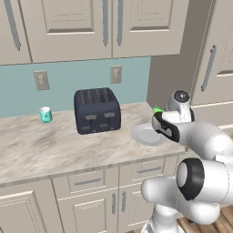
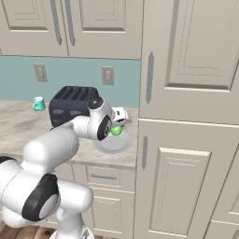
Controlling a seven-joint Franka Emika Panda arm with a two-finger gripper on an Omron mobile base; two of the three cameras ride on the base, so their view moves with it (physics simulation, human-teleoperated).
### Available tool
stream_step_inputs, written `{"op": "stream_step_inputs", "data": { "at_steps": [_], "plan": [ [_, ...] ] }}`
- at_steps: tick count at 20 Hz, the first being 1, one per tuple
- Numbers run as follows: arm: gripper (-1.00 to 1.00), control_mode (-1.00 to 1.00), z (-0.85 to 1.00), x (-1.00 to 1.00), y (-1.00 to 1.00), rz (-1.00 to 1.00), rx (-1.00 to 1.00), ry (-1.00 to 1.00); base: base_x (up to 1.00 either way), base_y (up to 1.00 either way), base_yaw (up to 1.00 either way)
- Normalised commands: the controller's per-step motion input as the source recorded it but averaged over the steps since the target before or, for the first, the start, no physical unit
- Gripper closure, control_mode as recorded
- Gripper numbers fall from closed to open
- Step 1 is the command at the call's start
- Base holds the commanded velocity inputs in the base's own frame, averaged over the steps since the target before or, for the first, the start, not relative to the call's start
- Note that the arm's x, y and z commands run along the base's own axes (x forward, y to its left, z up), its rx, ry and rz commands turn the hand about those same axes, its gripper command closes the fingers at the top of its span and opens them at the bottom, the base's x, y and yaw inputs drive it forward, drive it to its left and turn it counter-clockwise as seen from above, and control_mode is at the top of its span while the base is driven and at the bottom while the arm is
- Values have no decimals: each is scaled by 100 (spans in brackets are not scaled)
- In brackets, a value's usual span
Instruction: Pick the corn from the counter and place it in the microwave. Then turn on the microwave.
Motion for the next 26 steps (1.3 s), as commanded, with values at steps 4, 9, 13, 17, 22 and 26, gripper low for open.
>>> {"op": "stream_step_inputs", "data": {
  "at_steps": [4,9,13,17,22,26],
  "plan": [
    [100,-100,20,-34,12,0,1,0,0,0,0],
    [100,-100,25,-33,10,-2,1,0,0,0,0],
    [100,-100,30,-35,5,-2,2,0,0,0,0],
    [100,-100,33,-36,2,-1,3,0,0,0,0],
    [100,-100,31,-35,0,0,3,0,0,0,0],
    [100,-100,30,-36,1,0,2,0,0,0,0]
  ]
}}
